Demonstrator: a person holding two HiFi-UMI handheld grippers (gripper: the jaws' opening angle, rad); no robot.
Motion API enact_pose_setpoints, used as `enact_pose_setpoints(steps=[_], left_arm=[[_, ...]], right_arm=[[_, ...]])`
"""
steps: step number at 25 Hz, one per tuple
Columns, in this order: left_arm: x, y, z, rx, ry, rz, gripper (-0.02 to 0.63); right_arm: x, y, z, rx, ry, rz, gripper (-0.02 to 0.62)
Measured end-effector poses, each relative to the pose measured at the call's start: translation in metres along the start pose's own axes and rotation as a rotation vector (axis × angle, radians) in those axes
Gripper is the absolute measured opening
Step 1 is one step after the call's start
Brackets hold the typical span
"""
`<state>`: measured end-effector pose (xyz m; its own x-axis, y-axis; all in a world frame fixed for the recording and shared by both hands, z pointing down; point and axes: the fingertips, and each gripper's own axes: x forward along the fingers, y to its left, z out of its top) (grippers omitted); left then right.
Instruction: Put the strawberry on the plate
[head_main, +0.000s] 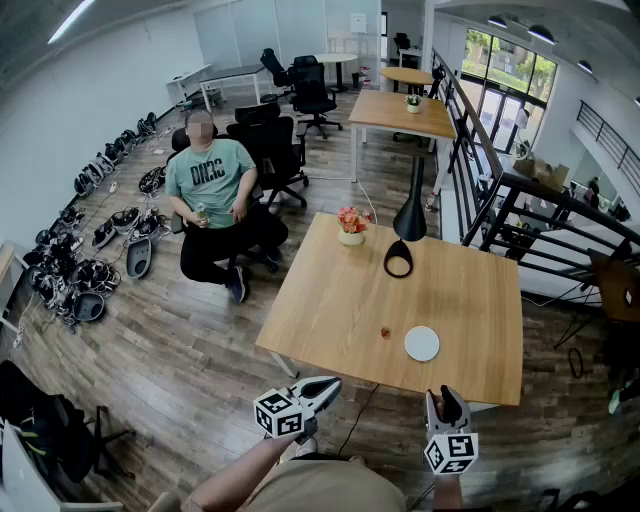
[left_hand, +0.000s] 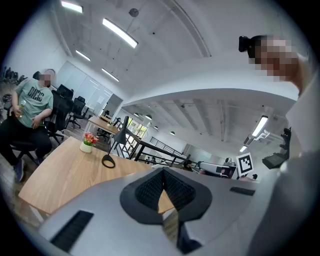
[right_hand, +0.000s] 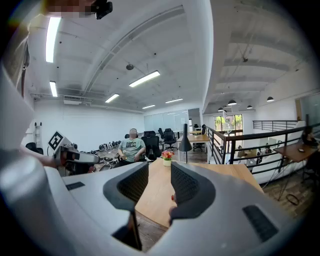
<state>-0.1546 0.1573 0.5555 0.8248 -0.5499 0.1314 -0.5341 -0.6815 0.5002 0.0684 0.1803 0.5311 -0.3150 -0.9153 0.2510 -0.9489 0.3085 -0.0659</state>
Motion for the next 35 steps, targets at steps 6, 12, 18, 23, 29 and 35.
enact_pose_setpoints(steps=[6, 12, 18, 23, 29, 35], left_arm=[[0.005, -0.006, 0.000, 0.003, 0.007, -0.005, 0.003], [0.004, -0.009, -0.001, 0.008, 0.002, -0.004, 0.003], [0.004, -0.009, -0.002, 0.010, 0.006, 0.001, 0.003], [0.004, -0.009, -0.002, 0.012, 0.009, 0.002, 0.003], [0.009, -0.022, -0.004, 0.018, 0.014, -0.004, 0.003], [0.016, -0.035, -0.011, 0.024, 0.026, -0.013, 0.003]], right_arm=[[-0.004, -0.002, 0.001, 0.033, -0.010, 0.023, 0.149], [-0.004, 0.005, 0.001, 0.071, -0.032, 0.062, 0.150], [-0.002, 0.008, 0.000, 0.049, -0.026, 0.065, 0.150], [-0.005, 0.008, -0.001, 0.041, -0.028, 0.060, 0.150], [-0.018, 0.001, -0.002, 0.053, -0.038, 0.053, 0.150], [-0.029, -0.008, -0.009, 0.065, -0.032, 0.043, 0.150]])
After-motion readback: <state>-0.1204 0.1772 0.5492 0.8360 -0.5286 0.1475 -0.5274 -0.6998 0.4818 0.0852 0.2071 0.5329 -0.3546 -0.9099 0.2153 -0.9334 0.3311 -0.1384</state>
